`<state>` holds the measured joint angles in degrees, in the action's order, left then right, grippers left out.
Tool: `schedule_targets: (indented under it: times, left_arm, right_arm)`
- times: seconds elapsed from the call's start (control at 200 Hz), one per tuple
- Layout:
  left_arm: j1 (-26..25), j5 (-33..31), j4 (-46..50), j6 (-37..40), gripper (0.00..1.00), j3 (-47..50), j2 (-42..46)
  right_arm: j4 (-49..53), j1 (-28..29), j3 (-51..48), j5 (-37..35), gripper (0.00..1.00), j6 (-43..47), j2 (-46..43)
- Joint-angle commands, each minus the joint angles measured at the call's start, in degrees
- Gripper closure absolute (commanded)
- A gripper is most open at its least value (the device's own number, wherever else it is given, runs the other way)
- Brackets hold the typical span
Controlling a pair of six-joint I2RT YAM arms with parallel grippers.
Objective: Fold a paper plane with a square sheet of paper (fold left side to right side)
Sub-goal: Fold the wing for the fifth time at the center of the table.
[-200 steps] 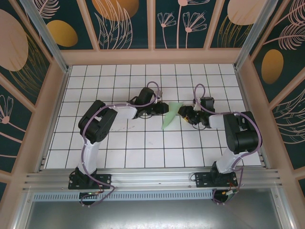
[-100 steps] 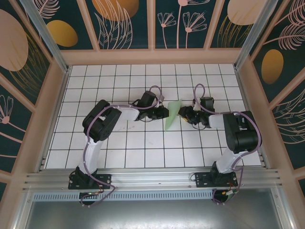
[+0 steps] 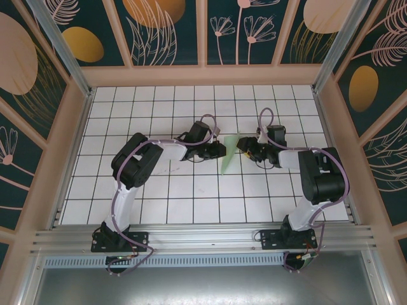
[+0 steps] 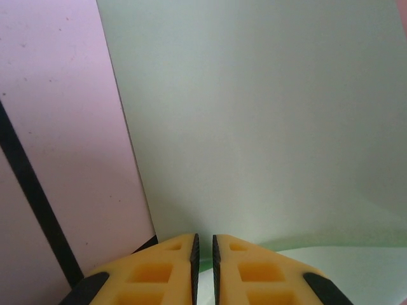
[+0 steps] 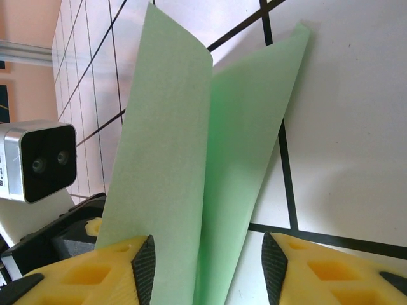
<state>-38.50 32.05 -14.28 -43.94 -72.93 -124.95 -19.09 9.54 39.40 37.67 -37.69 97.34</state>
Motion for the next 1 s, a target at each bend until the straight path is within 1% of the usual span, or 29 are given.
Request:
schedule_targets:
  times: [0.0, 0.205, 0.32, 0.55, 0.996]
  left_arm:
    - [-0.98, -1.43, 2.34, 1.05, 0.84, -1.25, -2.38]
    - [-1.30, -1.78, 3.49, 1.47, 0.84, -2.11, -2.83]
    - [-1.48, -1.91, 3.95, 1.65, 0.84, -2.61, -3.02]
    - [-1.71, -2.17, 4.90, 1.97, 0.84, -3.45, -3.29]
    - [-1.85, -2.37, 4.10, 1.64, 0.84, -2.90, -1.90]
  right_arm:
    - [0.11, 0.48, 1.76, 1.52, 0.47, 0.26, -0.77]
    - [-0.09, 0.58, 2.76, 1.98, 0.40, 0.33, -0.25]
    - [-0.24, 0.68, 3.14, 1.86, 0.39, 0.17, 0.25]
    - [1.90, 1.52, 6.25, 0.62, 0.39, 0.58, 3.62]
    - [5.27, 2.31, 8.04, -2.90, 0.41, -0.45, 8.10]
